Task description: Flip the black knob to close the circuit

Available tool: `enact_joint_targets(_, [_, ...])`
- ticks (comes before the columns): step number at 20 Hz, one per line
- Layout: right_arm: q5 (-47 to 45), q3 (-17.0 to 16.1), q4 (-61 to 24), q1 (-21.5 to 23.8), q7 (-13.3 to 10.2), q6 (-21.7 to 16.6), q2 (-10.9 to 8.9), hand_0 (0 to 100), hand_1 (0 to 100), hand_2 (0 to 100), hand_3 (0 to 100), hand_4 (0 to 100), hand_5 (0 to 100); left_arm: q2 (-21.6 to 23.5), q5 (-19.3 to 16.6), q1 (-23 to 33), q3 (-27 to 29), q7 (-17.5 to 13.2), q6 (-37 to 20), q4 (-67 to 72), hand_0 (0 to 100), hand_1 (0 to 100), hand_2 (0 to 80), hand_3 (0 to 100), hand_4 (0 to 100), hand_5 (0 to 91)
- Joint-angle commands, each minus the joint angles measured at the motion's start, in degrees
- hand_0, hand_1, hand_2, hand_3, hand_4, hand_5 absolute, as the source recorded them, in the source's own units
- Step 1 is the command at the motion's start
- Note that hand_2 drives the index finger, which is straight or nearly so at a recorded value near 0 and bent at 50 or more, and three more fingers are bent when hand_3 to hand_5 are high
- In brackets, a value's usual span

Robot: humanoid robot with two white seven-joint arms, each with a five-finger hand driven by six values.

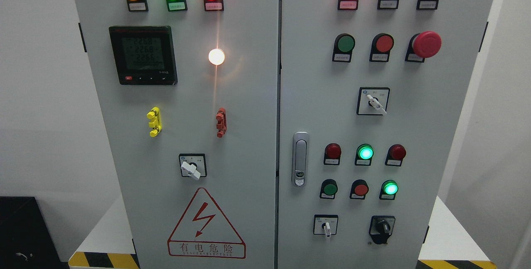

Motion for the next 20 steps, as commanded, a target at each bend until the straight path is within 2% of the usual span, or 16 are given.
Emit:
enact_joint_targets(1, [0.00, 0.07, 0.17, -0.04, -0.06, 0.15, 0.12, 0, 9, 0, 0, 0, 0, 0.02, -0.03, 0.35, 0.00, -0.01, 0.02, 0.00, 12, 56, 0.0, 0, 0, 0.0])
enact_joint_targets(7, [-0.09, -0.37, 0.00, -0.04, 0.11, -0.20, 0.21, 0, 8, 0, 0, 0, 0, 0.02, -0.03, 0.35, 0.00, -0.01, 0.02, 0.00, 12, 56, 0.0, 0, 0, 0.0])
enact_joint_targets(11, [1.92, -0.72, -3.94, 0.57, 0.03, -0.02, 0.21, 0, 8, 0, 0, 0, 0, 0.02, -0.03, 0.35, 0.00, -0.01, 0.02, 0.00, 12, 56, 0.0, 0, 0, 0.0])
enact_joint_targets(13, [7.62, -2.82, -9.03, 2.23, -0.32, 0.50, 0.12, 0, 8, 0, 0, 0, 0, 0.02, 0.06, 0.35, 0.00, -0.01, 0.02, 0.00, 12, 56, 0.0, 0, 0, 0.0])
enact_joint_targets(17, [22.20, -11.16, -17.30, 2.60, -0.33, 3.75, 0.12, 0, 8, 0, 0, 0, 0, 0.02, 0.06, 0.35, 0.00, -0.01, 0.02, 0.00, 12, 56, 0.0, 0, 0, 0.0])
enact_joint_targets(20, [27.50, -12.59, -22.49, 2.68, -0.24, 3.93, 0.12, 0, 8, 0, 0, 0, 0, 0.02, -0.03, 0.35, 0.00, -0.01, 0.02, 0.00, 12, 56, 0.0, 0, 0, 0.0])
